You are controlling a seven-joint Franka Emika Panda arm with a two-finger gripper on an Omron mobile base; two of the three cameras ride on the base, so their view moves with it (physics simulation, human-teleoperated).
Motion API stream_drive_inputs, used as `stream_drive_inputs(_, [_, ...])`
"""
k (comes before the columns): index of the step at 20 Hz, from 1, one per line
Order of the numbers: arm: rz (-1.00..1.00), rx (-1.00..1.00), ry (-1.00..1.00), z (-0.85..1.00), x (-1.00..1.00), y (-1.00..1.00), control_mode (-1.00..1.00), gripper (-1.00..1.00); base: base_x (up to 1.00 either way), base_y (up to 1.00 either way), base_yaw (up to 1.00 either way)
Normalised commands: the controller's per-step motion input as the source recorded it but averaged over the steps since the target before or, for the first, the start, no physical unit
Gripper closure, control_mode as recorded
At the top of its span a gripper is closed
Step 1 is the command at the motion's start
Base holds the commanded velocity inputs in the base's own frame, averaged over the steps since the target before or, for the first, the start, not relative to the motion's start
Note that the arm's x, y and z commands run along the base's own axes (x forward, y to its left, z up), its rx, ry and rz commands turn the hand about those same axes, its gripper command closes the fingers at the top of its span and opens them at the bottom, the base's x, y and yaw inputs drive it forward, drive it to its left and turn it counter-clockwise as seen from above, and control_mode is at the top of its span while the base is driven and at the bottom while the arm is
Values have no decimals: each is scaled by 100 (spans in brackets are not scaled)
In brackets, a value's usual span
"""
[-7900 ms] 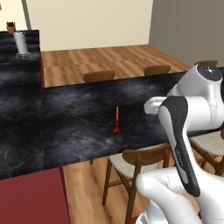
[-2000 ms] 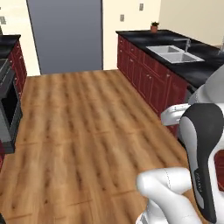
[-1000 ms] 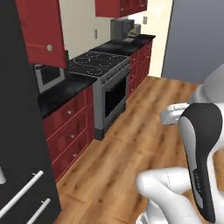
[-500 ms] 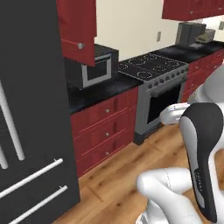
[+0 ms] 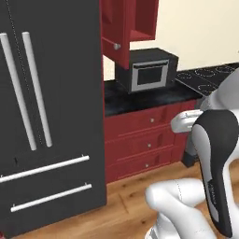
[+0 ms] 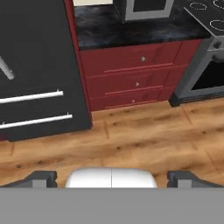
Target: Get the candle and the beer from the cabinet and move them to the dining counter.
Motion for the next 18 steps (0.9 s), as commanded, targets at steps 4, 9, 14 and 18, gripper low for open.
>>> stream_drive_inputs(4, [0,0,0,0,0,0,100,-100,1,-57,51])
stream_drive_inputs(9, [0,0,0,0,0,0,100,-100,0,-68,31])
stream_drive_inputs(14, [0,0,0,0,0,0,100,-100,0,-79,13])
stream_drive_inputs(18, [0,0,0,0,0,0,100,-100,12,-41,8])
